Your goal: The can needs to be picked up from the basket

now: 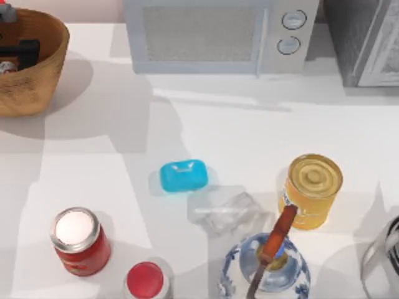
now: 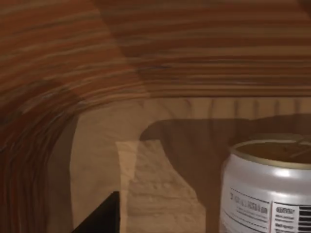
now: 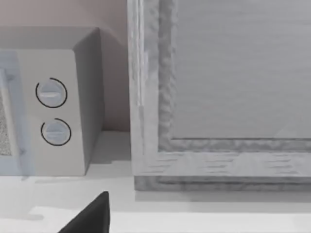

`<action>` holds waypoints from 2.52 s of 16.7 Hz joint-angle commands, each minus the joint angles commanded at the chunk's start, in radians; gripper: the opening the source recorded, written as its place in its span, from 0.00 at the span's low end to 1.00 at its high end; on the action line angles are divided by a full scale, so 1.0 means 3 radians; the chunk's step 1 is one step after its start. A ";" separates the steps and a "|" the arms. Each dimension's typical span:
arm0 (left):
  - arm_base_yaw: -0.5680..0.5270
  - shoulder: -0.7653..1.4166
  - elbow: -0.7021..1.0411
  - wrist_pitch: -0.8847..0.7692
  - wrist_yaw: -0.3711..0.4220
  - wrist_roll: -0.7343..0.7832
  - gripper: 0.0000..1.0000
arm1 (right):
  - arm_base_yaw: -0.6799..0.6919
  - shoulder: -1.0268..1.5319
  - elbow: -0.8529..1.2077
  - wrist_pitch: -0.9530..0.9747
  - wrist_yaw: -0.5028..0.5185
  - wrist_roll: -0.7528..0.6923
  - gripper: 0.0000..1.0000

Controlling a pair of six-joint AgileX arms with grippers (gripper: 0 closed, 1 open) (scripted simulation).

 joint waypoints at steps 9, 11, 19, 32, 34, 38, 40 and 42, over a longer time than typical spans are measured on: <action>0.0000 0.0000 0.0000 0.0000 0.0000 0.0000 0.55 | 0.0000 0.0000 0.0000 0.0000 0.0000 0.0000 1.00; 0.0000 0.0000 0.0000 0.0000 0.0000 0.0000 0.40 | 0.0000 0.0000 0.0000 0.0000 0.0000 0.0000 1.00; 0.0000 0.0000 0.0000 0.0000 0.0000 0.0000 0.00 | 0.0000 0.0000 0.0000 0.0000 0.0000 0.0000 1.00; -0.0028 -0.0733 -0.0555 0.0343 -0.0039 -0.0076 0.00 | 0.0000 0.0000 0.0000 0.0000 0.0000 0.0000 1.00; -0.0057 -0.1193 -0.0986 0.0560 -0.0056 -0.0103 0.00 | 0.0000 0.0000 0.0000 0.0000 0.0000 0.0000 1.00; -0.0122 -0.2459 -0.2119 0.1052 -0.0092 -0.0162 0.00 | 0.0000 0.0000 0.0000 0.0000 0.0000 0.0000 1.00; -0.0157 -0.3213 -0.2782 0.1317 -0.0113 -0.0196 0.00 | 0.0000 0.0000 0.0000 0.0000 0.0000 0.0000 1.00; -0.0193 -0.4027 -0.3484 0.1591 -0.0136 -0.0235 0.00 | 0.0000 0.0000 0.0000 0.0000 0.0000 0.0000 1.00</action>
